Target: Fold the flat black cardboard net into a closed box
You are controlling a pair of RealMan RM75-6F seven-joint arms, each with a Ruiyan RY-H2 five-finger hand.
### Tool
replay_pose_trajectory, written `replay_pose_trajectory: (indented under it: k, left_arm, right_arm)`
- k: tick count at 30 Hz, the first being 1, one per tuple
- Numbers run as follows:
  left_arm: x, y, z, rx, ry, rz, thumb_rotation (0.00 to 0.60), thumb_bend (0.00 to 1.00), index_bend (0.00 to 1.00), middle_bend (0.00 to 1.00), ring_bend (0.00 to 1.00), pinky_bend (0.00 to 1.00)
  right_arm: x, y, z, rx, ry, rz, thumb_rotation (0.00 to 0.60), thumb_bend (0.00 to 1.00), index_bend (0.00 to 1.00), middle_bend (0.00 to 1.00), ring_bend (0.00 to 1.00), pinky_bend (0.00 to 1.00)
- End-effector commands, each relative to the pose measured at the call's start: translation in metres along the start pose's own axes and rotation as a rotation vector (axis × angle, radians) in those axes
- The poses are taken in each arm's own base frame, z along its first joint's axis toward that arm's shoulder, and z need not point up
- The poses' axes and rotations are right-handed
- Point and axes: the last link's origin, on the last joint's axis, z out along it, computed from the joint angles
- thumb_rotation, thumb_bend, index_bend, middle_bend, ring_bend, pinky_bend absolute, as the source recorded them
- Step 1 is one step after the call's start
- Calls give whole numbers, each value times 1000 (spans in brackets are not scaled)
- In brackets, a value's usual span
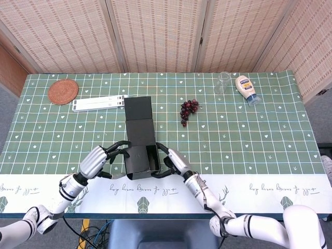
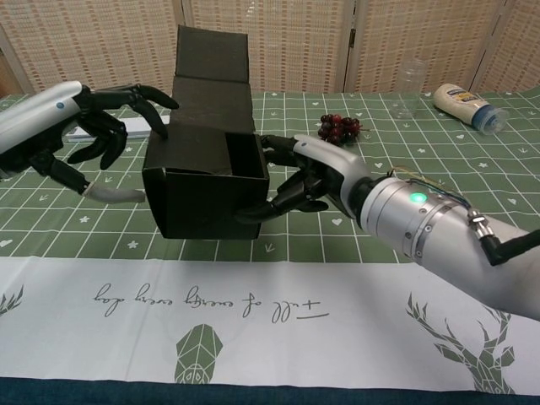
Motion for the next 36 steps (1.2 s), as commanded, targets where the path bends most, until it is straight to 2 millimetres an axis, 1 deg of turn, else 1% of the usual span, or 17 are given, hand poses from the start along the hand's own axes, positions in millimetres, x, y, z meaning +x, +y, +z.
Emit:
replay_pose_trajectory:
  k: [1,7,12,18,25,28,29,32,36]
  left_arm:
    - [-12,-6,-4,-2,-31,19,600,92,365,191,701,888]
    - [-29,-17,-12,11,-69,37,600,92,370,196,703,888]
    - [-40,-22,-16,14,-90,41,600,92,374,203,705,888]
    - [-46,-20,-12,22,-60,-4,600,92,375,208,706,888]
    - [-49,-18,-8,10,-69,4,600,92,381,220,708,888]
    - [-51,-15,-7,2,-71,4,600,92,391,234,735,888]
    - [-52,-15,-7,-4,-75,8,600,92,394,240,761,888]
    - [-55,-13,-8,-24,-97,39,600,91,400,250,798,888]
    - [-57,-11,-6,-43,-113,66,600,91,413,263,739,888]
  right_arm:
    - [-3,8,1,-21,-9,-49,600,412,360,492,931,1000]
    - [-9,22,5,-59,-23,-81,600,412,360,485,929,1000]
    - [-15,30,5,-61,-29,-96,600,412,360,482,928,1000]
    - [-19,35,2,-41,-32,-130,600,412,360,481,928,1000]
    - [-21,38,0,-28,-27,-145,600,411,360,481,927,1000]
    - [-21,40,-1,-29,-25,-153,600,412,360,481,926,1000]
    - [-21,41,-2,-30,-24,-153,600,412,360,481,926,1000]
    - [-21,41,-3,-29,-21,-151,600,412,360,481,926,1000]
    - [-22,43,-3,-31,-23,-155,600,411,360,481,925,1000]
